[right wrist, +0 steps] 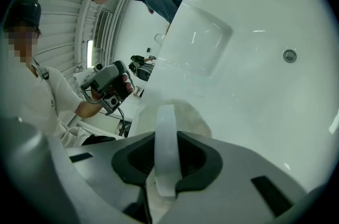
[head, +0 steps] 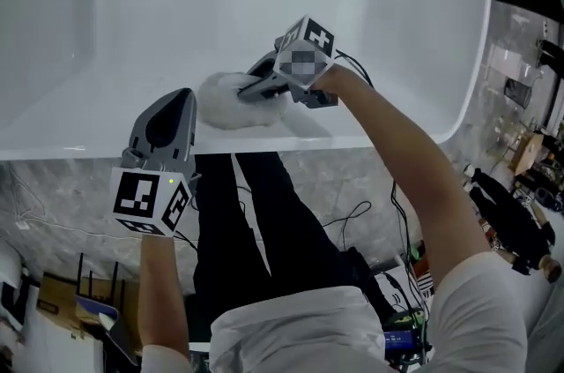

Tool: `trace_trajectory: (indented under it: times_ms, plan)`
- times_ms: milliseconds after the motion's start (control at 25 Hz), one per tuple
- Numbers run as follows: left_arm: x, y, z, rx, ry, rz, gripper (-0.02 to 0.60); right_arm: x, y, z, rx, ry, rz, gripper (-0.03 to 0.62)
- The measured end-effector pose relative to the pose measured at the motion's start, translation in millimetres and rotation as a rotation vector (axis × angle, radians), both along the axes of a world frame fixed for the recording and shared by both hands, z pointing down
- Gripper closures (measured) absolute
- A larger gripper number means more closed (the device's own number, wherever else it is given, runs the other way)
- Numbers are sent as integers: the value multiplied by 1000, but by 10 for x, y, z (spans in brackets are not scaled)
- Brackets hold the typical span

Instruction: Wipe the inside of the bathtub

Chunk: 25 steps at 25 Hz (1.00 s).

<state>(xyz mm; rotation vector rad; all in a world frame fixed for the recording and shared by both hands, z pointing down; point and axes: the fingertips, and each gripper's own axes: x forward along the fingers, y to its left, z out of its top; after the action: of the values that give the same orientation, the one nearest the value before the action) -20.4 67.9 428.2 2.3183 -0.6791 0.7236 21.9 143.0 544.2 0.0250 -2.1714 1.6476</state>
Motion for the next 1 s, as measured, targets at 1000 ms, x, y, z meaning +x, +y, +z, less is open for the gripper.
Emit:
trace_trajectory:
  times_ms: [1000]
  plan:
    - [-240, -406, 152, 11, 28, -5, 572, -604, -669, 1090, -28, 53, 153, 503]
